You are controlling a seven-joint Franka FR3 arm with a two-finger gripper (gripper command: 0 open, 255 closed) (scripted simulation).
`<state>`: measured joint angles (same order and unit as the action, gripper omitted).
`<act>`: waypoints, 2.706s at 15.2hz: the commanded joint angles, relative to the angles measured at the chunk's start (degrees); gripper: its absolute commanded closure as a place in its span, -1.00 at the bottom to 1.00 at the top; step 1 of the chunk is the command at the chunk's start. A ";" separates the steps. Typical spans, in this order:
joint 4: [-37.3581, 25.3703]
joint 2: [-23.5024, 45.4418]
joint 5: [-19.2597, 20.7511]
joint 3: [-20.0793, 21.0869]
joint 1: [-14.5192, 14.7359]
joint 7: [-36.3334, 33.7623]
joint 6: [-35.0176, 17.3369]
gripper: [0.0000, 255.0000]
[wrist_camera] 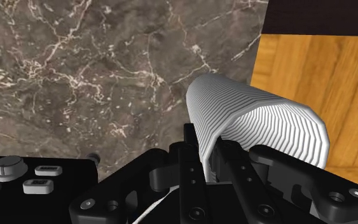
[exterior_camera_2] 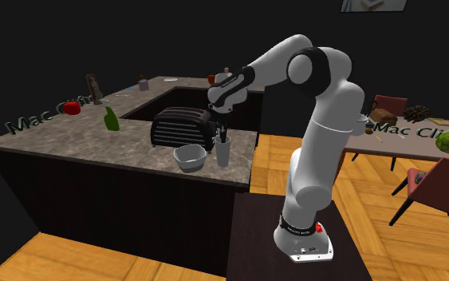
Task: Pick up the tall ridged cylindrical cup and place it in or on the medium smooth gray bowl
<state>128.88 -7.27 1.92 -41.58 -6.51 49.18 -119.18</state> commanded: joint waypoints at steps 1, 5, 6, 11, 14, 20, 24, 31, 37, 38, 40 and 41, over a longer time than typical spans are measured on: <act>-0.80 -1.00 0.67 0.28 -0.06 -0.60 1.59 1.00; -2.73 -2.53 1.58 0.81 -0.14 -1.49 4.74 1.00; -3.24 -2.87 1.77 0.94 -0.16 -1.68 5.52 1.00; -5.98 -4.31 2.49 1.58 -0.20 -2.48 9.43 1.00; -7.77 -4.98 2.78 1.94 -0.19 -2.85 11.76 1.00; -11.66 -5.88 3.09 2.56 -0.10 -3.38 16.39 1.00; -15.43 -3.98 1.80 2.62 0.56 -3.40 18.61 1.00; -33.29 12.06 -8.39 1.98 2.06 -1.83 23.99 1.00; -56.63 29.14 -18.54 3.41 -2.70 -1.56 33.51 1.00; -55.49 28.85 -18.30 3.64 -2.59 -1.57 32.59 1.00; -53.33 28.41 -18.03 3.73 -2.16 -1.51 30.82 1.00; -52.30 28.23 -17.93 3.74 -1.94 -1.47 29.95 1.00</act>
<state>75.93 20.89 -15.96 -37.85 -8.48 47.58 -88.52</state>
